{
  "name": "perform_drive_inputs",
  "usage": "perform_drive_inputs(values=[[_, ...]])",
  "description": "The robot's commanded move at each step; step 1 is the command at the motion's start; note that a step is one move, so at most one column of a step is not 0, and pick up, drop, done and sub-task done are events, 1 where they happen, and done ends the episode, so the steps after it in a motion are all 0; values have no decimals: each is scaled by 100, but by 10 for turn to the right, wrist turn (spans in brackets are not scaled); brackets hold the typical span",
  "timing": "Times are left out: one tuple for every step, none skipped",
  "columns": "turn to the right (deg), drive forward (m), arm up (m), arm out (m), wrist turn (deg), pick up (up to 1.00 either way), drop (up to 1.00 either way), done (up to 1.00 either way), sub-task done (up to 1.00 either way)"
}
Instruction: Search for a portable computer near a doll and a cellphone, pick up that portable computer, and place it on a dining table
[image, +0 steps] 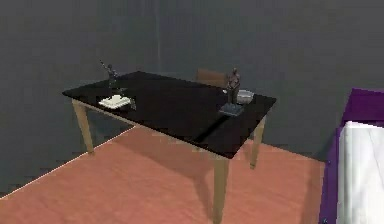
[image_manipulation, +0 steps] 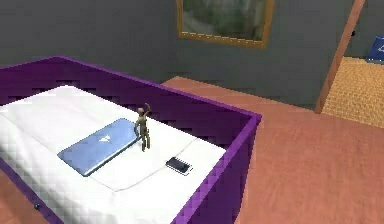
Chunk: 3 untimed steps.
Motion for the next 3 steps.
perform_drive_inputs(values=[[210, 0, 0, 0, 0, 0, 0, 0, 0], [0, 65, 0, 0, 0, 0, 0, 0, 0], [-90, 0, 0, 0, 0, 0, 0, 0, 0]])
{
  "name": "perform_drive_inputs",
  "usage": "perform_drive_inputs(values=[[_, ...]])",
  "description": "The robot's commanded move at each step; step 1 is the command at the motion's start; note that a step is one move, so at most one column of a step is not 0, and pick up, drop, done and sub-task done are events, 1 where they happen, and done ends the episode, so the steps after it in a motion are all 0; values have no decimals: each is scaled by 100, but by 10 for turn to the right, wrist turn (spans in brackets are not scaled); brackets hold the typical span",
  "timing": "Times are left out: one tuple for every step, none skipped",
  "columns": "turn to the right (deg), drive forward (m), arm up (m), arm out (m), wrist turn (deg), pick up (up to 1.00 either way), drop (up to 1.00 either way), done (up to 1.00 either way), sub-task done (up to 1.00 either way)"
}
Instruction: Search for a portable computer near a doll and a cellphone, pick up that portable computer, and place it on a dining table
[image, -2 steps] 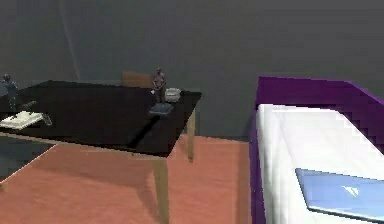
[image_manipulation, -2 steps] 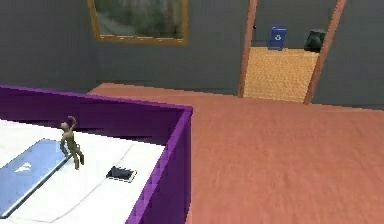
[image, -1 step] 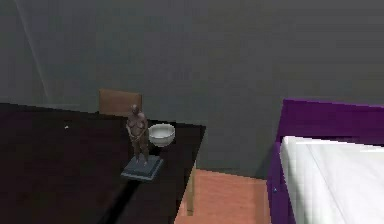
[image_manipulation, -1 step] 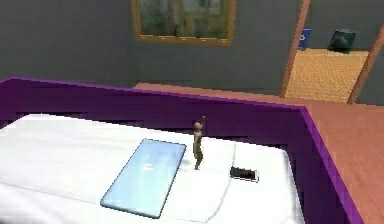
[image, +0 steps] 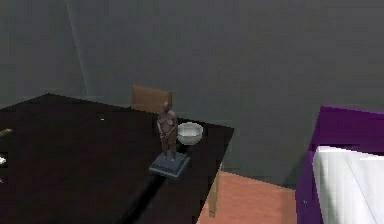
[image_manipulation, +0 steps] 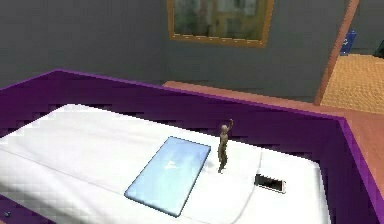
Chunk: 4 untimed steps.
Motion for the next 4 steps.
perform_drive_inputs(values=[[0, 0, 50, 0, 0, 0, 0, 0, 0], [0, 0, 22, 0, 0, 0, 0, 0, 0], [0, 0, 0, 22, 0, 0, 0, 0, 0], [0, 0, 0, 0, 450, 0, 0, 0, 0]])
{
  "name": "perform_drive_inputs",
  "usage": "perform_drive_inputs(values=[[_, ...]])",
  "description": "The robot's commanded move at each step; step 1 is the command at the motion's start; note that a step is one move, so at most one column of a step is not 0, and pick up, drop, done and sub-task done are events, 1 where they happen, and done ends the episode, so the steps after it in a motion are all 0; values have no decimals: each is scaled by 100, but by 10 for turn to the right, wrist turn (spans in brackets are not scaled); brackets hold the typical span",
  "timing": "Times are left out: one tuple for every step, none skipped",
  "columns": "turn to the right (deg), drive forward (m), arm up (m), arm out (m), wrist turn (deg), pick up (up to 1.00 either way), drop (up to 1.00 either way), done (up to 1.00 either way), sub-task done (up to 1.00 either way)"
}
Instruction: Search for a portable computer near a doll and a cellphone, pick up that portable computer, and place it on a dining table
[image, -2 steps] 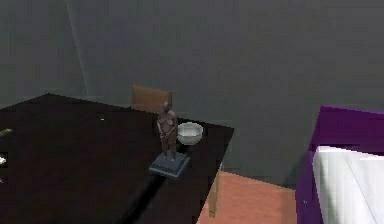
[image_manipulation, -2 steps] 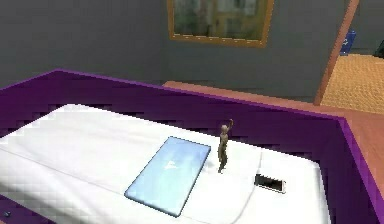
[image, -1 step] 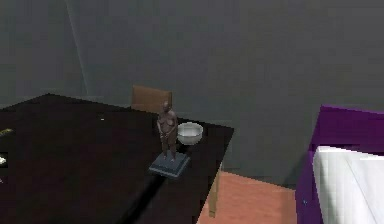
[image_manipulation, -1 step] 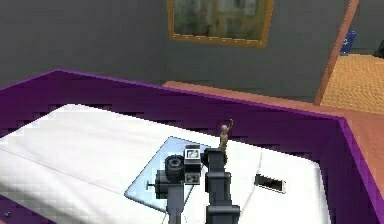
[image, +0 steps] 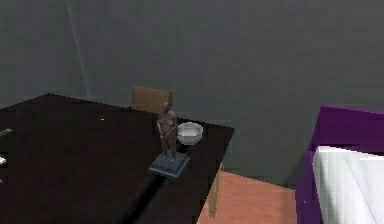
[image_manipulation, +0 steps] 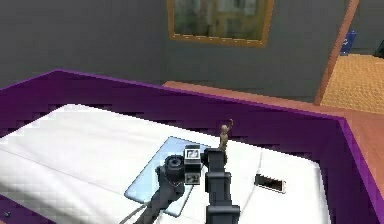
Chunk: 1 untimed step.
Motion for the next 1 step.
perform_drive_inputs(values=[[0, 0, 0, 0, 450, 0, 0, 0, 0]])
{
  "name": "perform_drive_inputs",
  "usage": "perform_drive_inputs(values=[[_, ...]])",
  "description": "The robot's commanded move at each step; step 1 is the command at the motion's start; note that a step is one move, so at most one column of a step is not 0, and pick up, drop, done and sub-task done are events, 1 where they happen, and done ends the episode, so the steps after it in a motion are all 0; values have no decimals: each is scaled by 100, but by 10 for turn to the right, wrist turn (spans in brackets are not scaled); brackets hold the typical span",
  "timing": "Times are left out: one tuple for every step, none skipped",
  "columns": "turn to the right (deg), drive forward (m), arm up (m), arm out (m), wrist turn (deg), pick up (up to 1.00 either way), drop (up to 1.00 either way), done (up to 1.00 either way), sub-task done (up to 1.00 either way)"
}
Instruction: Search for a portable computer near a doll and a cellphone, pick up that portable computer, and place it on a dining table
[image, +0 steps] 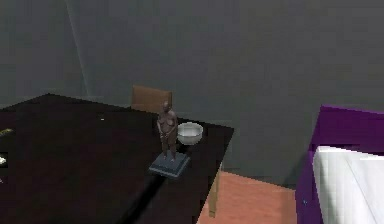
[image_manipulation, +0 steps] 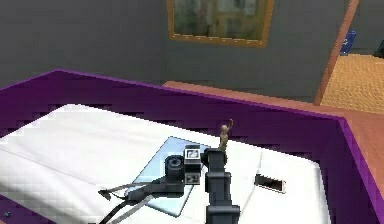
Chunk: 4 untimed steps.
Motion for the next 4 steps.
perform_drive_inputs(values=[[0, 0, 0, 0, 450, 0, 0, 0, 0], [0, 0, 0, 0, 390, 0, 0, 0, 0], [0, 0, -32, 0, 0, 0, 0, 0, 0], [0, 0, 0, 0, 0, 100, 0, 0, 0]])
